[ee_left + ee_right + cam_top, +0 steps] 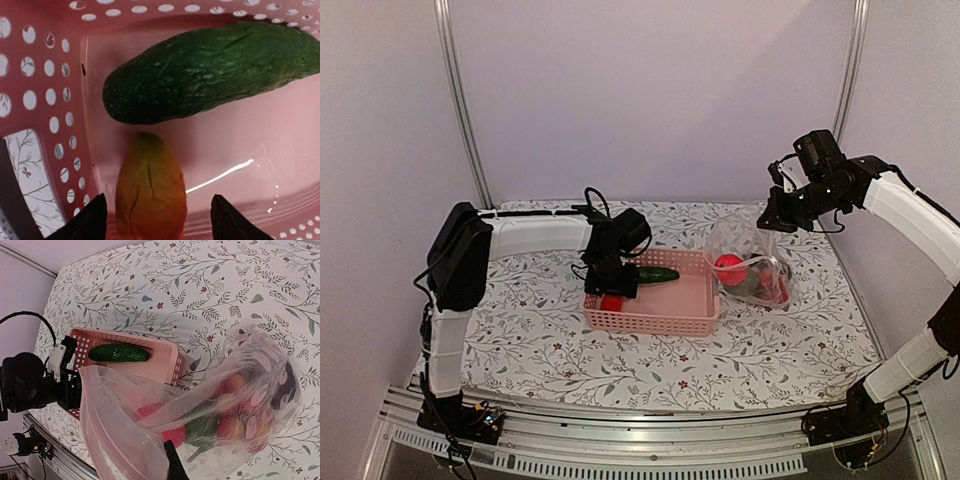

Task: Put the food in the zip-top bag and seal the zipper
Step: Pick up the fake fruit from the bin.

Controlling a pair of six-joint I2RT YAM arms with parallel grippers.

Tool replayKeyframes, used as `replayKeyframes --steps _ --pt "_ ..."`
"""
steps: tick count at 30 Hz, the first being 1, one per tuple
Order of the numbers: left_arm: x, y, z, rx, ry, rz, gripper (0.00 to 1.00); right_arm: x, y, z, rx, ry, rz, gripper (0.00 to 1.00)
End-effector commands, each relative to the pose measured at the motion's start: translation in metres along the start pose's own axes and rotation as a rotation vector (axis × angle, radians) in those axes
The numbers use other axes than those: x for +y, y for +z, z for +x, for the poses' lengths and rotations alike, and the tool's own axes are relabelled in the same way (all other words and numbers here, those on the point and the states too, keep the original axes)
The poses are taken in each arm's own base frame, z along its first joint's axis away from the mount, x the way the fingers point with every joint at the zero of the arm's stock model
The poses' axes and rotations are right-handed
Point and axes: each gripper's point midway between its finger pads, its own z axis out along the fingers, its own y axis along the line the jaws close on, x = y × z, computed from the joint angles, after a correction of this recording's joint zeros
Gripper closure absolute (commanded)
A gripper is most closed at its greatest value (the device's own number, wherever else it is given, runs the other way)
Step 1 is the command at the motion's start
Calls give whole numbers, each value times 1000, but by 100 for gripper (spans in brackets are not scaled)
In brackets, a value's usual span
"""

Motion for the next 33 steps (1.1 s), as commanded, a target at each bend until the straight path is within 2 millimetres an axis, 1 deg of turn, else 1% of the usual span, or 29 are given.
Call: replayKeyframes --steps 1,3,5,8,9,11,13,18,19,21,22,24,26,30,32,33 --pt "-4 11 11 68 11 9 35 0 -5 -2 -11 -3 1 100" --pt "-9 8 7 58 14 22 38 -1 -5 -2 -12 -4 5 100" --pt "-12 4 1 47 12 34 40 -1 -5 -2 -12 -4 7 100" --pt "-23 -3 -5 43 21 74 52 -1 -5 -2 -11 -5 5 100" --pt "-26 -7 -8 36 21 91 54 -1 -4 -2 -10 -5 6 100" --pt "-36 -25 -19 -1 23 129 57 -1 -4 -3 -13 -5 6 100" --pt "-49 -55 -39 -68 22 188 59 -1 -4 -3 -11 -4 7 100" --pt "-89 -157 -99 -343 33 391 60 0 -2 -4 -11 -2 3 100" --pt "-98 -177 -108 -406 47 444 60 0 -2 -4 -12 -3 3 100" --pt "-120 -217 -120 -532 98 586 61 0 -3 -5 -13 -3 2 100" --pt "-133 -249 -127 -625 126 703 62 1 -3 -6 -16 -2 0 100" --pt "-153 -280 -122 -720 188 865 62 2 -3 -7 -15 -3 -5 100" --pt "-170 -294 -113 -766 241 969 63 3 -3 -8 -14 -4 -7 100" --pt "-209 -301 -95 -733 362 1086 64 9 -12 -17 -31 -11 -14 100" --pt "-224 -300 -86 -732 416 1117 65 14 -17 -21 -37 -13 -30 100" --pt "-228 -297 -84 -729 429 1130 65 17 -19 -23 -36 -13 -39 100"
